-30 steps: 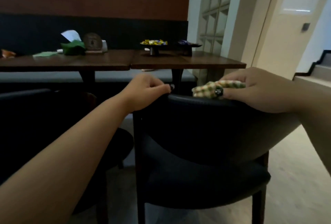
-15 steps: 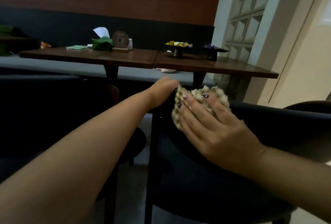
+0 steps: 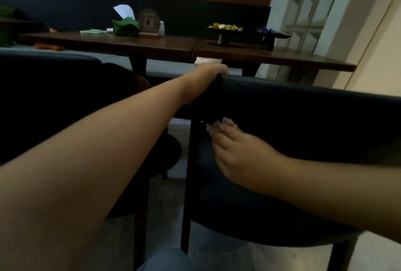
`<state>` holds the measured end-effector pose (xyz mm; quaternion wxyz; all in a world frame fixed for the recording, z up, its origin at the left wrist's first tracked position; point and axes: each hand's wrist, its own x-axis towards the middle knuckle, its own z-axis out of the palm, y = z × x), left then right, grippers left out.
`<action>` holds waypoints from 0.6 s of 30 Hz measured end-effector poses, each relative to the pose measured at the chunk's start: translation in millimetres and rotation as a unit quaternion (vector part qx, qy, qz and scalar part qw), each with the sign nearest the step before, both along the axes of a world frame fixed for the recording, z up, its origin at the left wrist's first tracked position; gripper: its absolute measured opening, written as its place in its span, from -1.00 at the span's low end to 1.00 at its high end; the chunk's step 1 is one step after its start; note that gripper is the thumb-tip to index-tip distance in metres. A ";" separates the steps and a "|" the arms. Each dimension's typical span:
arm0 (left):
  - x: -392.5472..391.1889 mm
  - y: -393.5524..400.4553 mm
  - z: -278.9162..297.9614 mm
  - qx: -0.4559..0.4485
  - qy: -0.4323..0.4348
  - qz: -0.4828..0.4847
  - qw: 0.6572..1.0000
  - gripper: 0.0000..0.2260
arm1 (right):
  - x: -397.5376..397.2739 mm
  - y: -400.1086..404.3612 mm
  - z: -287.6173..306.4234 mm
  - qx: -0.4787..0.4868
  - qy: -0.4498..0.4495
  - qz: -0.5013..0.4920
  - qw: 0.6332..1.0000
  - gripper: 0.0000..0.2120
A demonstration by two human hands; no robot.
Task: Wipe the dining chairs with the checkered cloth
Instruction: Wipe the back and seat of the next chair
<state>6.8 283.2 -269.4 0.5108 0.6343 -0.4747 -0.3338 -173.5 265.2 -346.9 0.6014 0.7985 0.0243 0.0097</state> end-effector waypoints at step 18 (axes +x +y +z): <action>2.9 -5.0 -11.2 -0.072 0.045 0.014 0.996 -0.85 | 18.0 -3.6 0.3 0.107 -0.315 0.087 0.939 -0.60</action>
